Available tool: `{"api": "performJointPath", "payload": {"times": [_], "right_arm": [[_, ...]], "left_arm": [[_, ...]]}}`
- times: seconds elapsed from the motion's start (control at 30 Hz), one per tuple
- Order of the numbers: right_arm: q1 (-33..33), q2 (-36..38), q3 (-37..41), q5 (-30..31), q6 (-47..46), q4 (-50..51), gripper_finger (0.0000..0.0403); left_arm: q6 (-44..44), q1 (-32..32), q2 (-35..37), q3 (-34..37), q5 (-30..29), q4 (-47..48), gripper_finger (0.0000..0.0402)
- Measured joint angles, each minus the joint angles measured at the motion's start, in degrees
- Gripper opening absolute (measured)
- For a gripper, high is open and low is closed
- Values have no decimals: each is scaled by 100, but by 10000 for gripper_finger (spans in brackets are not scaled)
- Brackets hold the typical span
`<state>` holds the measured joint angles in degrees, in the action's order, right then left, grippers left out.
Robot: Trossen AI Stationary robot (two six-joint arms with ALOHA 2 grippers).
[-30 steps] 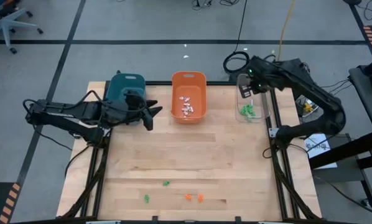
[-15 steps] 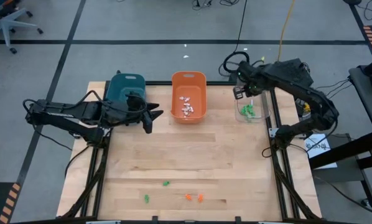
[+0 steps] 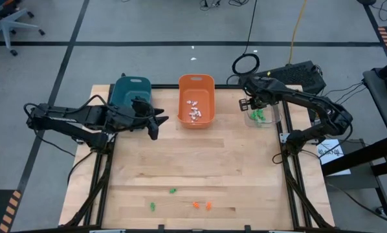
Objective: Sort Halloween decoration
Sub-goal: Put the green skeleton toy into the transparent bin, then put the orange skeleton toy into the blue bin
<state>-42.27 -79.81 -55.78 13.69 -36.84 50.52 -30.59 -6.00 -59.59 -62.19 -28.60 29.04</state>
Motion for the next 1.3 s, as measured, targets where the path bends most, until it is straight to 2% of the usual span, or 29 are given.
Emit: {"api": "performJointPath", "payload": {"times": [0.1,0.23,0.4,0.53,0.67,0.87,0.93,1.07,1.3], "right_arm": [[-109,0,172,-44,-160,-57,25],[-224,0,198,-170,-158,144,77],[-235,234,-177,-179,-47,764,145],[-127,758,-651,-170,-116,1199,181],[-6,1291,-1000,-166,-301,1361,198],[5,1753,-1048,-51,-542,1827,200],[93,1914,-1048,-291,-555,1787,200],[670,2375,-1048,-930,-856,1148,200],[2343,2740,-1048,-774,-1226,-449,200]], "left_arm": [[-11,0,0,0,0,0,180],[-15,0,0,0,152,-1,180],[-54,-2,0,0,658,0,180],[-54,-32,0,0,1133,50,180],[-56,-178,0,0,1268,48,180],[-81,-502,0,0,1273,45,180],[-281,-650,0,0,1276,47,180],[-819,-1017,-57,0,1279,138,180],[-962,-1871,-714,2,1261,289,180]]}}
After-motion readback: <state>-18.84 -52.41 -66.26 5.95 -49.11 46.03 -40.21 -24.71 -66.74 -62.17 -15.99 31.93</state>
